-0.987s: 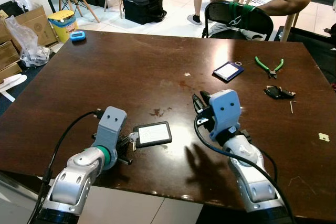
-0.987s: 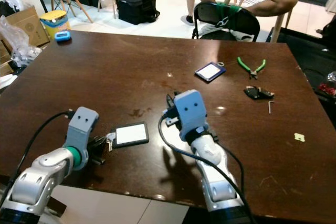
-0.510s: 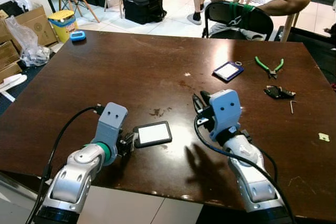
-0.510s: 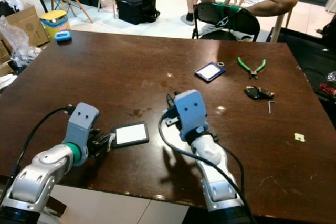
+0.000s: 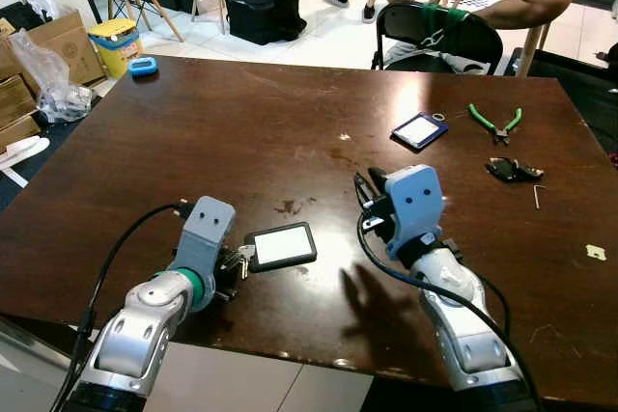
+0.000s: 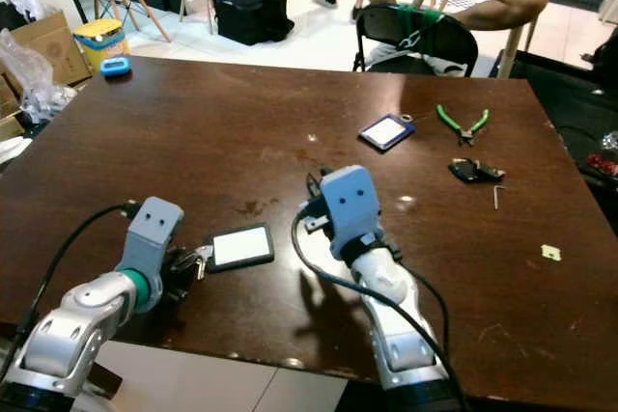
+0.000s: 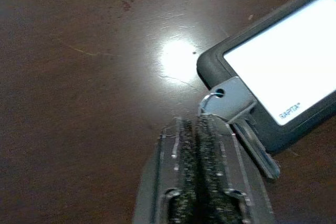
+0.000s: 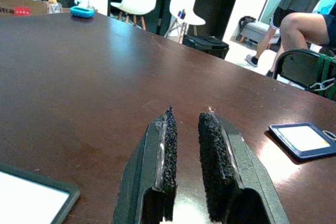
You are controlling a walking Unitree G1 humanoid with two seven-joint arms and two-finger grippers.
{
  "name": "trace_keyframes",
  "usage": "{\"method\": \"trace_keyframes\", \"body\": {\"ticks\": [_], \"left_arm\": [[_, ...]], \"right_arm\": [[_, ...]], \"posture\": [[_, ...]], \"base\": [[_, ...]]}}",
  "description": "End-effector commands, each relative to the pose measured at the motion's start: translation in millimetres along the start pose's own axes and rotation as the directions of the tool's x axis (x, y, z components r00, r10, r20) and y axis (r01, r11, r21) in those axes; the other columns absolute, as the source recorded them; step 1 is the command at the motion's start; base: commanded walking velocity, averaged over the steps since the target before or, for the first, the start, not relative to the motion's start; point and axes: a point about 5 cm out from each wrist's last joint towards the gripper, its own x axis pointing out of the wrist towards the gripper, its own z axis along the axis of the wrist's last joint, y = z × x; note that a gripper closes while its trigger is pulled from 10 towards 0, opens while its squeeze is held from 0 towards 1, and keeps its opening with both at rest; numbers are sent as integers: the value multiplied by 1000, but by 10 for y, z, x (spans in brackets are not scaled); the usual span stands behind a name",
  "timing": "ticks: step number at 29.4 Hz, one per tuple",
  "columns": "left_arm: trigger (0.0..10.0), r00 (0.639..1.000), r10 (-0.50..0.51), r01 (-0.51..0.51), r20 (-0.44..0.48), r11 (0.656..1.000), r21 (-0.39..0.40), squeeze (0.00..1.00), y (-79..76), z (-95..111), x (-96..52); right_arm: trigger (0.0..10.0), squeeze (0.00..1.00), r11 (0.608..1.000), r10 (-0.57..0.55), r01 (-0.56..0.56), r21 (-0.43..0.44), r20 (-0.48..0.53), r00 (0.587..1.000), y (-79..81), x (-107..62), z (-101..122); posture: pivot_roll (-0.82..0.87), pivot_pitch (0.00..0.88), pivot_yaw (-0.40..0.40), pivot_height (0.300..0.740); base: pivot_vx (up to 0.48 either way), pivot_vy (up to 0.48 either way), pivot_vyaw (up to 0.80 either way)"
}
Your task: Hang keys on a hook
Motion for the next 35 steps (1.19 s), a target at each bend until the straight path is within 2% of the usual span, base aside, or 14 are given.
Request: {"method": "trace_keyframes", "body": {"ticks": [1,13,14,15,17,18,21,27,30,31,32,33,34,35], "left_arm": [[0,999,2,-2,-43,1000,13,0,-1,-111,-9],[0,999,14,-14,28,1000,-5,0,11,19,-25],[0,995,31,-29,96,999,-18,0,19,137,-45],[0,962,50,-40,269,998,-42,0,10,417,-121],[0,937,86,-63,338,995,-78,0,17,554,-166],[10000,898,139,-95,418,988,-125,0,30,738,-239],[10000,852,174,-106,493,981,-163,0,35,945,-330],[10000,832,190,-128,521,980,-153,0,46,1083,-383],[10000,846,147,-121,512,989,-83,0,0,1054,-372],[10000,873,130,-140,470,990,-13,0,-28,975,-325],[10000,873,130,-140,470,990,-13,0,-28,975,-325],[10000,909,94,-126,406,991,53,0,-65,845,-265],[10000,940,82,-118,330,989,92,549,-72,684,-204],[10000,940,82,-118,330,989,92,549,-72,684,-204]], "right_arm": [[10000,0,1000,2,-2,5,-8,1000,5,-26,-16],[10000,0,1000,-4,4,2,-7,1000,-10,-20,-16],[10000,0,1000,-5,5,3,-6,1000,-10,-19,-14],[10000,0,1000,-4,4,5,-4,1000,-3,-15,-9],[10000,0,1000,-3,3,6,-3,1000,5,-12,-6],[10000,0,1000,0,0,8,-1,1000,17,-8,-2],[10000,0,1000,2,-2,10,1,1000,21,-6,1],[10000,0,1000,1,-1,10,2,1000,11,-9,0],[10000,0,1000,0,0,10,1,1000,12,-9,-6],[10000,0,1000,0,0,9,1,1000,12,-8,-7],[10000,0,1000,0,0,9,1,1000,12,-8,-7],[10000,0,1000,-1,1,10,1,1000,16,-6,-9],[10000,0,1000,-1,1,9,1,1000,19,-4,-10],[10000,0,1000,-1,1,9,1,1000,19,-4,-10]], "posture": [[-146,72,128,740],[-146,71,129,740],[-145,71,128,740],[-143,71,128,740],[-143,70,127,740],[-143,70,127,740],[-143,70,127,740],[-142,67,127,740],[-141,63,130,740],[-141,63,130,740],[-141,63,130,740],[-139,59,133,740],[-140,58,133,740],[-140,58,133,740]], "base": [[0,0,0],[0,0,0],[0,0,0],[0,0,0],[0,0,0],[0,0,0],[0,0,0],[0,0,0],[0,0,0],[0,0,0],[0,0,0],[0,0,0],[0,0,0],[0,0,0]]}}
